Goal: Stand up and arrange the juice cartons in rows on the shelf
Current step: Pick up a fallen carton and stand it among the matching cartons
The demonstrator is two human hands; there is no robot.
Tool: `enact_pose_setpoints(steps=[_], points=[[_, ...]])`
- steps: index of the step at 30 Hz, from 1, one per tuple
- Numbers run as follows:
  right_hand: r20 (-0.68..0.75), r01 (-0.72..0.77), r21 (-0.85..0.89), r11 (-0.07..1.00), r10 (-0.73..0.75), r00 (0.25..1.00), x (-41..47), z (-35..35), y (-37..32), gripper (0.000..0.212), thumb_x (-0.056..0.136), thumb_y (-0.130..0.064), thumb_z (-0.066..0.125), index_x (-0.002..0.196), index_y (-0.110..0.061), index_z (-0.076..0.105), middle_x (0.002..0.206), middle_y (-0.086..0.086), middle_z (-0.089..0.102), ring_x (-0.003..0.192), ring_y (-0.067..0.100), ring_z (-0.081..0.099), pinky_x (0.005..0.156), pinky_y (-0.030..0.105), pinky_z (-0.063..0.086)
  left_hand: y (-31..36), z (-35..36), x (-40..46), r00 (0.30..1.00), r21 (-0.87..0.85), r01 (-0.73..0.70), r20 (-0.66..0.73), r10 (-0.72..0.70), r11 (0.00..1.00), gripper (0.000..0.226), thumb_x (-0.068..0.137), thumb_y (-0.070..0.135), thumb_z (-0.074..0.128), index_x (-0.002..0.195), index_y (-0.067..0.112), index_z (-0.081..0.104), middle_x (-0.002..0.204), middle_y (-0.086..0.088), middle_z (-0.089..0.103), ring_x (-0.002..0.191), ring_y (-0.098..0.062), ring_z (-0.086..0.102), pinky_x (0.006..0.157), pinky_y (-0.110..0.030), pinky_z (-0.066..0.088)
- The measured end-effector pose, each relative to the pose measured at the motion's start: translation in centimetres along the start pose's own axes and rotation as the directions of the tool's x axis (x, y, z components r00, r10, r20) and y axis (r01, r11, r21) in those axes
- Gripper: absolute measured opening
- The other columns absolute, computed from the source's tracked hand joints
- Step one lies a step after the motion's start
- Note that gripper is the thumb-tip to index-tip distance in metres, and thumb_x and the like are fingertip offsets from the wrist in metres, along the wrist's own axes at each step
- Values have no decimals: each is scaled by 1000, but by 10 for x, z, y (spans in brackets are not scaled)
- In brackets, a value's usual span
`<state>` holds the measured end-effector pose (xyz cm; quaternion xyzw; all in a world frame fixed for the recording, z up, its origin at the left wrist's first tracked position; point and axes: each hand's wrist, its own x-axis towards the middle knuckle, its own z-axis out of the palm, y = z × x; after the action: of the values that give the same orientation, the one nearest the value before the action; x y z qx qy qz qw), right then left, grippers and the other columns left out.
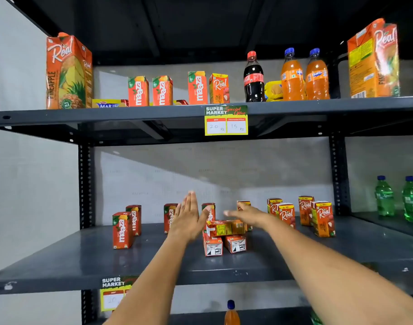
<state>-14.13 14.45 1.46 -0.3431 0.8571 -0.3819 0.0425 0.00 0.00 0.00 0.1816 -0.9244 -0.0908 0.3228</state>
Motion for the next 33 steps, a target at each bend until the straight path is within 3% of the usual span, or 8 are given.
enact_pose_setpoints(steps=[5,7,11,15,20,23,28,33], points=[[250,-45,-70,997,61,966,-12,-9,14,70,82,-36,71,143,-15,41,147,8,44,128,23,46,104,38,39,-9,18,-25,839,-213,261,533,-111,942,82,90,70,16,154,21,0,160,-5,3,146,-25,6,116,-45,3],[261,-53,31,998,43,964,-14,-6,18,60,85,-28,70,137,-11,46,139,8,52,122,21,50,103,34,38,-9,28,-38,807,-74,175,583,-100,982,98,78,83,15,154,22,10,160,-6,11,146,-23,11,117,-44,7],[190,-69,318,945,8,982,-5,7,38,64,78,-16,77,135,-8,47,120,6,63,117,24,57,106,42,43,-15,39,-60,880,181,-85,474,-11,980,123,59,92,39,153,19,11,160,-4,13,145,-22,14,117,-39,15],[62,-3,461,887,-28,998,-5,26,48,68,70,-18,83,129,-16,49,124,8,62,110,24,63,99,44,50,-21,42,-88,971,346,-189,203,123,919,100,72,72,55,151,19,23,157,2,25,141,-16,27,113,-34,26],[-3,122,351,928,-130,992,-14,25,37,41,86,-32,68,120,-22,49,114,-1,58,104,15,58,82,27,50,-34,64,-98,960,246,-246,-74,271,938,59,39,46,80,90,17,77,92,2,76,79,-13,73,67,-28,57],[100,48,287,957,-80,992,-13,7,22,44,92,-43,55,122,-11,59,109,2,64,100,14,57,72,20,41,-34,70,-95,955,253,-216,-144,258,943,56,37,43,81,86,16,77,88,0,76,75,-15,73,65,-30,57],[354,-223,34,974,197,914,8,-21,-5,29,74,-41,78,81,-15,65,82,2,67,73,10,58,58,18,45,-33,72,-96,960,268,-179,-165,228,947,54,39,42,81,86,15,78,88,-2,76,76,-17,73,65,-33,58],[409,-350,-75,934,349,843,17,-23,-24,22,78,-31,77,78,-13,64,75,5,63,62,9,57,44,13,44,-31,69,-98,969,287,-164,-130,209,944,55,42,45,81,89,16,78,90,-1,76,78,-16,73,67,-32,57]])
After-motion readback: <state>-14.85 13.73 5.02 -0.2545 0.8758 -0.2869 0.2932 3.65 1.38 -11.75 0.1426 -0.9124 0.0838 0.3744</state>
